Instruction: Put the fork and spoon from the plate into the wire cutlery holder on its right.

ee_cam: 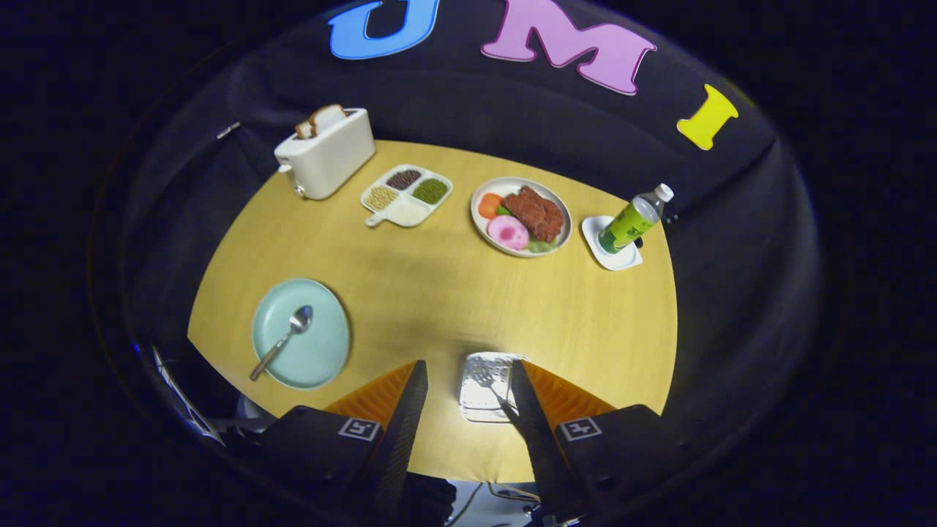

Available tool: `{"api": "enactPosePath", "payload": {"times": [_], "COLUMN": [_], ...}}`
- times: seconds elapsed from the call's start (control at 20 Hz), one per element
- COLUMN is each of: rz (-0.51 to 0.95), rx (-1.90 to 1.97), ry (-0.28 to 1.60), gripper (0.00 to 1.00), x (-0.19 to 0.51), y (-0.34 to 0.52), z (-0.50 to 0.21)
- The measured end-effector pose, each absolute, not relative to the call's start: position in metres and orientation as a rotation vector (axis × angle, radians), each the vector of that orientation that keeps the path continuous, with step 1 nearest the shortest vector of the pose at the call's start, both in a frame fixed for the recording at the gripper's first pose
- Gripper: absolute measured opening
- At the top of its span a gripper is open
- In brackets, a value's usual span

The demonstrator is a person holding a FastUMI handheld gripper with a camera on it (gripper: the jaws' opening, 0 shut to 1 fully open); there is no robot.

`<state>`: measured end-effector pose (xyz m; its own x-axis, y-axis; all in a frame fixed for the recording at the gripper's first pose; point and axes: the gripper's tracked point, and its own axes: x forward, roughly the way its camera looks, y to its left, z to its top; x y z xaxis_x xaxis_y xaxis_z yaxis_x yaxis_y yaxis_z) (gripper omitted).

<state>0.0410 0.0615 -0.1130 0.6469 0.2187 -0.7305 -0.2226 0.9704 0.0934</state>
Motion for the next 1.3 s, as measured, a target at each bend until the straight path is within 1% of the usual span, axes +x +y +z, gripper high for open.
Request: {"api": "enactPosePath", "payload": {"times": [0.1, 0.2, 0.35, 0.5, 0.55, 0.7, 0.85, 1.0, 1.3], "rz": [0.318, 0.395, 0.475, 0.509, 0.508, 0.475, 0.424, 0.375, 0.339], "rx": [0.046, 0.091, 0.123, 0.143, 0.149, 0.158, 0.181, 0.207, 0.191], "ry": [0.790, 0.787, 0.833, 0.903, 0.943, 1.039, 1.097, 1.148, 1.205], "gripper": [0.73, 0.73, 0.74, 0.73, 0.74, 0.74, 0.74, 0.74, 0.74], "x": [0.029, 0.018, -0.002, -0.016, -0.021, -0.025, -0.019, -0.014, -0.012], "y": [0.114, 0.170, 0.243, 0.292, 0.304, 0.323, 0.333, 0.339, 0.349], "z": [-0.100, -0.098, -0.114, -0.143, -0.159, -0.198, -0.226, -0.241, -0.267]}}
